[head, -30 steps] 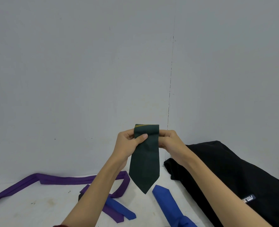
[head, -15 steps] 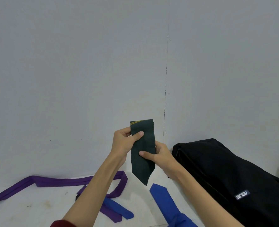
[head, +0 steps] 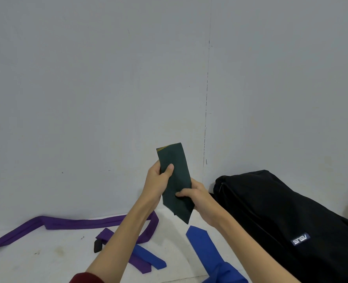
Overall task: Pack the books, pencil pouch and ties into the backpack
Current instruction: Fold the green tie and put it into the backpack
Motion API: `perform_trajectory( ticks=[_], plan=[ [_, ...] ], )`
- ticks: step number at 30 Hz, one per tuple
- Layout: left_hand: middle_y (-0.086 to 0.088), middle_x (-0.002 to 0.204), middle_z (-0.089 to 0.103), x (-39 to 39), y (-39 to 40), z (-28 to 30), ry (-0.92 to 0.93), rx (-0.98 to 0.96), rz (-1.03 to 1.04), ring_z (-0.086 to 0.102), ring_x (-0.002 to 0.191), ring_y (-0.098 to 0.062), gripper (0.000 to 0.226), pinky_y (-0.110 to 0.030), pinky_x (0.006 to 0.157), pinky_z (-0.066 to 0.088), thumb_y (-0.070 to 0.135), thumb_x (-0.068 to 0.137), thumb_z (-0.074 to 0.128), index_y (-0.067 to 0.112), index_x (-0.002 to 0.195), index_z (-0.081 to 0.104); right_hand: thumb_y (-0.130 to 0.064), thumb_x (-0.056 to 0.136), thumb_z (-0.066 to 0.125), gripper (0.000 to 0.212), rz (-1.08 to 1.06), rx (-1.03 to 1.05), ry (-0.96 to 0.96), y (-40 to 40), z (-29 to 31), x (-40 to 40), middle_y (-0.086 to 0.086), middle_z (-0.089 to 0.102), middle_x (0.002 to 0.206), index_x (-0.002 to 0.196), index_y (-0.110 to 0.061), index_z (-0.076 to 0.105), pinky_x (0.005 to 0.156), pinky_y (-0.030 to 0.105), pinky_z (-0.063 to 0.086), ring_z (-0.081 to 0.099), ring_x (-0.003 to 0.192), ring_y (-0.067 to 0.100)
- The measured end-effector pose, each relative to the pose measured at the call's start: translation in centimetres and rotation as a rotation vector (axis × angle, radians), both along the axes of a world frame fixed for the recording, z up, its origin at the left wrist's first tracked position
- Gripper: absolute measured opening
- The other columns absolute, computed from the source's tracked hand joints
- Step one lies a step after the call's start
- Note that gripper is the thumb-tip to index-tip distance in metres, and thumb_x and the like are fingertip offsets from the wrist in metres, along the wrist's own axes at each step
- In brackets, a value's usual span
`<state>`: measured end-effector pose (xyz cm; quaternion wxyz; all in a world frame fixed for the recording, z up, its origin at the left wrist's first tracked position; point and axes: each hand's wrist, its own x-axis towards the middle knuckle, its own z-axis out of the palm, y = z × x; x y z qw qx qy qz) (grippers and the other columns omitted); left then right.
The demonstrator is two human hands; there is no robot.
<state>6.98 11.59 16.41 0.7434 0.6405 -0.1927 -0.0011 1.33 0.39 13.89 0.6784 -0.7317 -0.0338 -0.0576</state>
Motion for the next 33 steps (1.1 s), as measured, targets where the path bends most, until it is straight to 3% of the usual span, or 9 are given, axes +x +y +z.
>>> perform_trajectory(
  ticks=[4, 10, 15, 19, 23, 26, 30, 31, 33],
  plan=[
    [0.000, 0.111, 0.064, -0.3, -0.6, -0.2, -0.081, 0.056, 0.078, 0.060, 0.102, -0.019, 0.022, -0.038, 0.089, 0.052, 0.017, 0.096, 0.052, 0.017, 0.117, 0.057, -0.019, 0.078, 0.076, 0.041, -0.072, -0.084, -0.057, 0.8, -0.6, -0.4, -0.007, 0.067, 0.103, 0.112, -0.027, 0.053, 0.069, 0.016, 0.053, 0.066, 0.092, 0.007],
    [0.013, 0.101, 0.061, -0.7, -1.3, -0.1, -0.125, 0.037, 0.073, 0.058, 0.095, -0.010, 0.013, -0.024, 0.076, 0.050, 0.021, 0.097, 0.050, 0.026, 0.108, 0.053, -0.002, 0.084, 0.058, 0.023, -0.063, -0.051, -0.016, 0.4, -0.6, -0.8, 0.008, 0.067, 0.089, 0.106, -0.010, 0.054, 0.066, 0.026, 0.055, 0.065, 0.066, 0.018],
    [0.002, 0.114, 0.062, -0.8, -1.8, -0.9, -0.062, 0.055, 0.032, 0.058, 0.105, -0.018, 0.018, -0.036, 0.089, 0.051, 0.022, 0.098, 0.048, 0.023, 0.115, 0.053, 0.001, 0.086, 0.054, 0.022, -0.006, -0.023, 0.019, -0.7, -0.8, -1.6, 0.013, 0.065, 0.093, 0.105, -0.010, 0.054, 0.066, 0.027, 0.052, 0.060, 0.067, 0.021],
    [0.005, 0.110, 0.058, -1.3, -2.4, -1.2, -0.113, 0.109, 0.039, 0.055, 0.099, -0.012, 0.027, -0.018, 0.071, 0.047, 0.019, 0.096, 0.050, 0.016, 0.124, 0.051, -0.005, 0.088, 0.061, 0.024, 0.022, -0.043, 0.072, -2.2, -1.6, -2.6, 0.010, 0.069, 0.091, 0.112, -0.005, 0.055, 0.067, 0.025, 0.051, 0.064, 0.064, 0.017],
    [0.007, 0.111, 0.059, -1.5, -3.1, -2.2, -0.113, 0.164, -0.064, 0.056, 0.105, -0.012, 0.035, -0.017, 0.074, 0.049, 0.011, 0.091, 0.059, 0.019, 0.124, 0.050, -0.015, 0.090, 0.063, 0.019, -0.052, -0.132, 0.101, -4.0, -2.4, -4.0, 0.014, 0.068, 0.069, 0.098, 0.001, 0.059, 0.044, 0.021, 0.042, 0.054, 0.041, 0.015],
    [0.008, 0.113, 0.058, -1.9, -4.2, -3.4, -0.077, 0.192, -0.138, 0.055, 0.106, -0.011, 0.042, -0.026, 0.083, 0.049, 0.007, 0.089, 0.061, 0.019, 0.128, 0.047, -0.023, 0.088, 0.066, 0.026, -0.097, -0.283, 0.147, -5.4, -2.8, -5.6, 0.008, 0.062, 0.055, 0.089, 0.002, 0.060, 0.037, 0.019, 0.034, 0.046, 0.032, 0.011],
    [0.001, 0.123, 0.060, -1.4, -4.9, -4.7, 0.038, 0.147, -0.225, 0.057, 0.109, -0.015, 0.044, -0.033, 0.086, 0.051, 0.005, 0.088, 0.061, 0.018, 0.129, 0.048, -0.046, 0.084, 0.065, 0.036, -0.250, -0.481, 0.225, -9.4, -1.6, -7.8, 0.006, 0.062, 0.058, 0.077, -0.010, 0.061, 0.038, 0.016, 0.032, 0.047, 0.039, 0.010],
    [0.000, 0.124, 0.060, -1.2, -4.9, -4.9, 0.071, 0.150, -0.267, 0.058, 0.110, -0.017, 0.044, -0.033, 0.083, 0.052, 0.005, 0.088, 0.061, 0.018, 0.128, 0.048, -0.052, 0.083, 0.062, 0.040, -0.388, -0.607, 0.227, -10.8, -1.1, -8.2, 0.004, 0.063, 0.061, 0.077, -0.012, 0.061, 0.042, 0.016, 0.035, 0.049, 0.043, 0.009],
    [0.000, 0.122, 0.061, -1.2, -5.2, -5.4, 0.147, 0.153, -0.379, 0.060, 0.109, -0.018, 0.043, -0.028, 0.076, 0.054, 0.004, 0.089, 0.060, 0.020, 0.127, 0.049, -0.058, 0.080, 0.061, 0.041, -0.619, -1.089, 0.264, -13.5, -0.3, -9.3, -0.003, 0.060, 0.071, 0.078, -0.018, 0.054, 0.053, 0.021, 0.037, 0.052, 0.059, 0.010]
  ],
)
